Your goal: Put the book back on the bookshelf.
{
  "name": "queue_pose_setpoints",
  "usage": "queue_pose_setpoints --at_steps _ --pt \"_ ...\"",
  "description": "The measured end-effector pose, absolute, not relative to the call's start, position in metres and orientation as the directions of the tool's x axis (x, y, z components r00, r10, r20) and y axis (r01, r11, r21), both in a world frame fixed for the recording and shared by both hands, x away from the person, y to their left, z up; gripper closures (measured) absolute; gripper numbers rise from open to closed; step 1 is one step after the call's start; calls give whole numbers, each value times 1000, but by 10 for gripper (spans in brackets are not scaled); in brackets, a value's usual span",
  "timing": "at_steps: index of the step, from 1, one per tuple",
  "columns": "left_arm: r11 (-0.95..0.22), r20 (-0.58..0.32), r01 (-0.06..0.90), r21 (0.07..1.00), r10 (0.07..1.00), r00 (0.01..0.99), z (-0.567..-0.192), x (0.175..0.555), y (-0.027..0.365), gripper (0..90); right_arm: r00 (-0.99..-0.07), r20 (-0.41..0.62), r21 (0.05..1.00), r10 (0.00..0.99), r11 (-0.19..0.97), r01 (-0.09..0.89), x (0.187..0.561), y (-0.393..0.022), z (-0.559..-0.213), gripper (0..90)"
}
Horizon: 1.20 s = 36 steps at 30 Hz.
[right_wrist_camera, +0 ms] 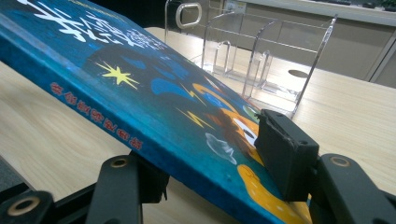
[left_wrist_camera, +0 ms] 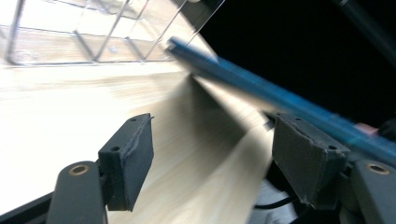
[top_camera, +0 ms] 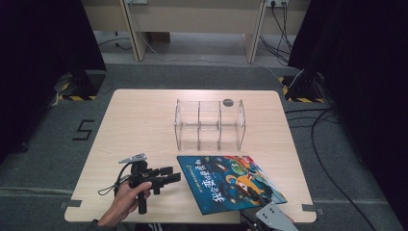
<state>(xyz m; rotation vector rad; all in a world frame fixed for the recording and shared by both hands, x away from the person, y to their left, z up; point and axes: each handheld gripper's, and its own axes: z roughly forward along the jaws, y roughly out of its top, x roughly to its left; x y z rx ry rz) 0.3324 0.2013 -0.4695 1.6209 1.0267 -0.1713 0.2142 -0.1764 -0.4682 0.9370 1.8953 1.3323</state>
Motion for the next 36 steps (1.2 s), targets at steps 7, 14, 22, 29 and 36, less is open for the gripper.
queue_pose_setpoints --at_steps 7,14,22,29,36 --pt "-65 -491 674 736 635 596 -480 334 200 292 -544 -68 958 836 208 199 214 -179 -467 474" --pt "-198 -357 673 713 724 591 -495 339 199 288 -533 2 969 846 130 211 215 -187 -465 474" --pt "-309 -265 673 672 748 609 -505 341 197 284 -522 58 974 851 67 217 214 -193 -464 474" --pt "-370 -173 629 684 755 633 -510 341 194 277 -515 101 974 851 20 225 214 -197 -463 474" --pt "-477 -18 529 702 730 683 -518 334 182 153 -510 125 973 851 -4 231 214 -199 -462 474"
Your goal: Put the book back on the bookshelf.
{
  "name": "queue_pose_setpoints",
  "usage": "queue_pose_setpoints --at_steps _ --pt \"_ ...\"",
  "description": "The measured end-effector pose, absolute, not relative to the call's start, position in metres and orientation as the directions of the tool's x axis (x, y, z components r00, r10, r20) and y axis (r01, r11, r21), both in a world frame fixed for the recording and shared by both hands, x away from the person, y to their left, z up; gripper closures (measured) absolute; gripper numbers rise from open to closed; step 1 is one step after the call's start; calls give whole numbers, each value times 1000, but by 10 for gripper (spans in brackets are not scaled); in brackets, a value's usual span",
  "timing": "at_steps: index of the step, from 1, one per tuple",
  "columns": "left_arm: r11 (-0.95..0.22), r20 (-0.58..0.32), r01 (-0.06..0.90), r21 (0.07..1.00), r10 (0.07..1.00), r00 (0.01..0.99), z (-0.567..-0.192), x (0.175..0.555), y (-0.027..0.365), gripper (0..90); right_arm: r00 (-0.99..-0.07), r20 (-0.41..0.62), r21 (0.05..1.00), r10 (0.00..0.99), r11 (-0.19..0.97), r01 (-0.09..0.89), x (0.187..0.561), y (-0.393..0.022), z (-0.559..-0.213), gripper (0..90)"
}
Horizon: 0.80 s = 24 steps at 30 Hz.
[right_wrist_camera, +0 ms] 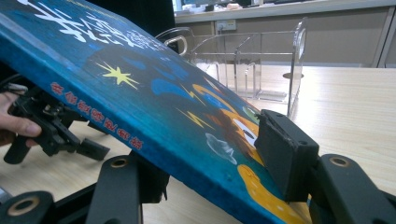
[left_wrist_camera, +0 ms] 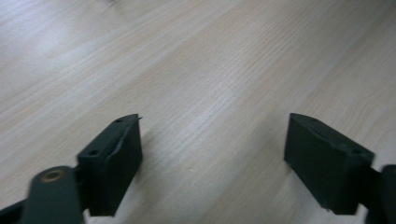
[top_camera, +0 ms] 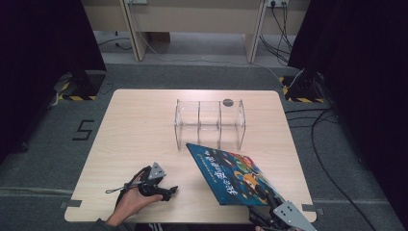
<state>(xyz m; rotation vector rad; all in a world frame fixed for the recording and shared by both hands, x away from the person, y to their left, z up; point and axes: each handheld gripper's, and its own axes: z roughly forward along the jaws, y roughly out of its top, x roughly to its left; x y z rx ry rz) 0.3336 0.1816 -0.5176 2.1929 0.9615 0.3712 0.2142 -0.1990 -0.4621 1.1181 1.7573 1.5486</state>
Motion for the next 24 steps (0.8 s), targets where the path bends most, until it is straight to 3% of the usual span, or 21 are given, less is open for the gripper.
queue_pose_setpoints --at_steps 24 --pt "-483 -19 522 703 721 693 -518 333 181 141 -489 308 944 816 -198 265 214 -217 -455 514"
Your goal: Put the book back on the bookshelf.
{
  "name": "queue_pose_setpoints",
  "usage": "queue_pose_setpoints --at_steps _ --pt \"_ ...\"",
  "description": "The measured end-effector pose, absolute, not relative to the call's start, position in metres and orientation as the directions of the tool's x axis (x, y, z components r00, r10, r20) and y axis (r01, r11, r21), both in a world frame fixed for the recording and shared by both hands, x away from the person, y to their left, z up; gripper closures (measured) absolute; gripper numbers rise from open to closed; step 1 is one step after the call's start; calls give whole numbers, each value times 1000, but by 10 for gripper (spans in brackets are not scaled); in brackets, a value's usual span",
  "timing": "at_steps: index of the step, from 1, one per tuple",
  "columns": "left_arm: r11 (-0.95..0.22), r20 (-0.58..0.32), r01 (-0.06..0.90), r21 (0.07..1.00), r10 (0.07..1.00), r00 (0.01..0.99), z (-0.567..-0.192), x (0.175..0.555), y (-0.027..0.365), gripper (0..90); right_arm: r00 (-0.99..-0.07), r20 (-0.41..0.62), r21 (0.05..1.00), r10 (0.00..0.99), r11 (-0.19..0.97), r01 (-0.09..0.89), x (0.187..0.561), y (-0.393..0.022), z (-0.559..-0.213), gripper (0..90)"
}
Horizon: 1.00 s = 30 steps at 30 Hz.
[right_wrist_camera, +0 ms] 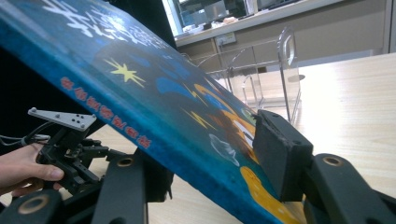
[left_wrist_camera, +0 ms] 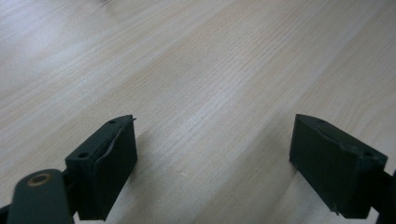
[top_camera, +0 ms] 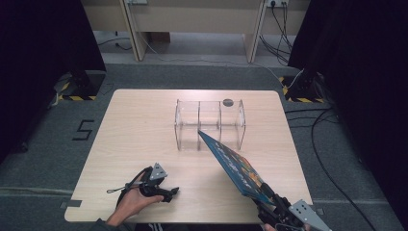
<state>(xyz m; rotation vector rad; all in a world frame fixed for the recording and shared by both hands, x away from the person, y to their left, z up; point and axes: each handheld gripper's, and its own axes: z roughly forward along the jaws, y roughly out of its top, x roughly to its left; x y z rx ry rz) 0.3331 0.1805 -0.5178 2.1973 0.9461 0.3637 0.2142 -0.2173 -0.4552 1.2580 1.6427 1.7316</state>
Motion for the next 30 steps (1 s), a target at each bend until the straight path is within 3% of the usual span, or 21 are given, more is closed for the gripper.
queue_pose_setpoints --at_steps 16,30 --pt "-486 -18 518 704 717 697 -518 333 181 138 -487 360 930 796 -262 258 214 -227 -452 587" --pt "-486 -19 518 704 716 698 -518 332 181 138 -478 327 942 815 -243 230 213 -233 -450 649"
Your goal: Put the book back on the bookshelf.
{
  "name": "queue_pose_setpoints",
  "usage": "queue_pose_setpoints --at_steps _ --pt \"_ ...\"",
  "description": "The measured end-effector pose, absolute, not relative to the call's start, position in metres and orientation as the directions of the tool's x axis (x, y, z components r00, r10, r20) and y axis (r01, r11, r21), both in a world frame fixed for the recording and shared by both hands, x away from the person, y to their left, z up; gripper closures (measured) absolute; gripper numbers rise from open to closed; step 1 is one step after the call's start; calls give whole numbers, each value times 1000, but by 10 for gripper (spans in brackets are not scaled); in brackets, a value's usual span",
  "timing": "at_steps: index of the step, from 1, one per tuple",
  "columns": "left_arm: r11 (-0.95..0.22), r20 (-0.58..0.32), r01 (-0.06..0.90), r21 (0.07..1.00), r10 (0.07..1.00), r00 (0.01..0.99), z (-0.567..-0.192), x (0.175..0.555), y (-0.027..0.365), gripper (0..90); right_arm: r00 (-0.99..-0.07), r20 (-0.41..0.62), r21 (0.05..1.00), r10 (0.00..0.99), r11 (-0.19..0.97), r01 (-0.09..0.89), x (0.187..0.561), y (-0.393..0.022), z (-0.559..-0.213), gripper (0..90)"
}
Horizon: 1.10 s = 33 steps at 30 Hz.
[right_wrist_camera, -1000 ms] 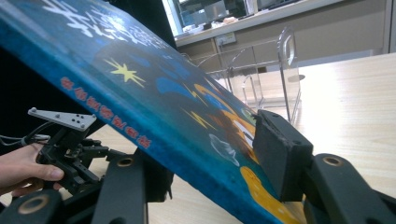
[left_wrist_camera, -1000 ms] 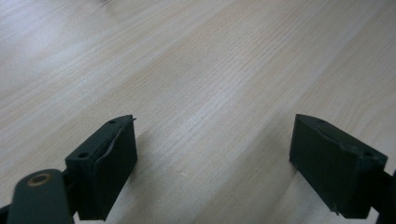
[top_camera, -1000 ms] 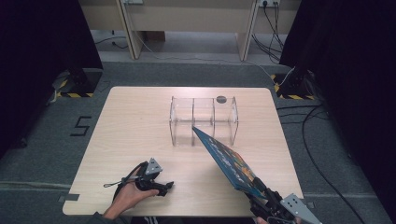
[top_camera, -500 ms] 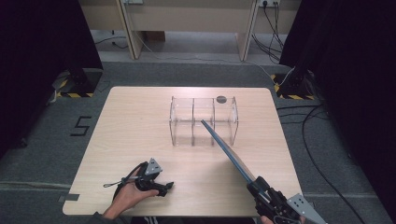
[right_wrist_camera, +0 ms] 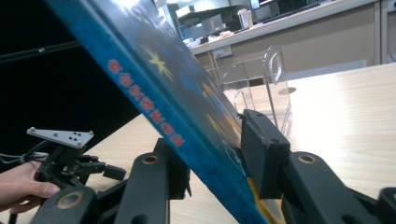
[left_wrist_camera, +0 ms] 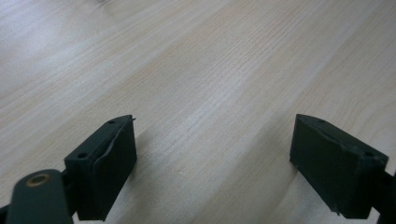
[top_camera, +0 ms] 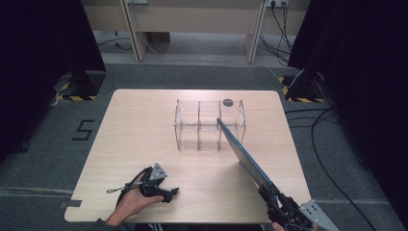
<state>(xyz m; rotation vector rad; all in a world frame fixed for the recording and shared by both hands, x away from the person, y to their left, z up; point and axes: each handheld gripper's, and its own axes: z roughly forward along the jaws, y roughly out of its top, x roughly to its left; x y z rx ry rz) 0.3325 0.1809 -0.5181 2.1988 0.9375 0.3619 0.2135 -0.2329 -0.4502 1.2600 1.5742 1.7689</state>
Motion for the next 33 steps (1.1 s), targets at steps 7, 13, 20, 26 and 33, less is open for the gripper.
queue_pose_setpoints --at_steps 7,13,20,26,33 --pt "-485 -20 517 706 715 699 -518 332 181 137 -473 317 946 822 -237 222 213 -237 -449 676" --pt "-483 -20 516 708 716 698 -519 332 181 135 -465 340 938 817 -262 225 216 -245 -449 693" --pt "-483 -19 516 707 717 697 -519 332 181 131 -439 311 948 843 -242 206 216 -254 -449 739" --pt "-484 -19 515 708 715 698 -519 332 181 131 -431 264 962 863 -204 181 216 -256 -448 778" --pt "-487 -17 512 708 713 701 -519 332 180 131 -427 185 979 885 -128 159 215 -252 -447 799"
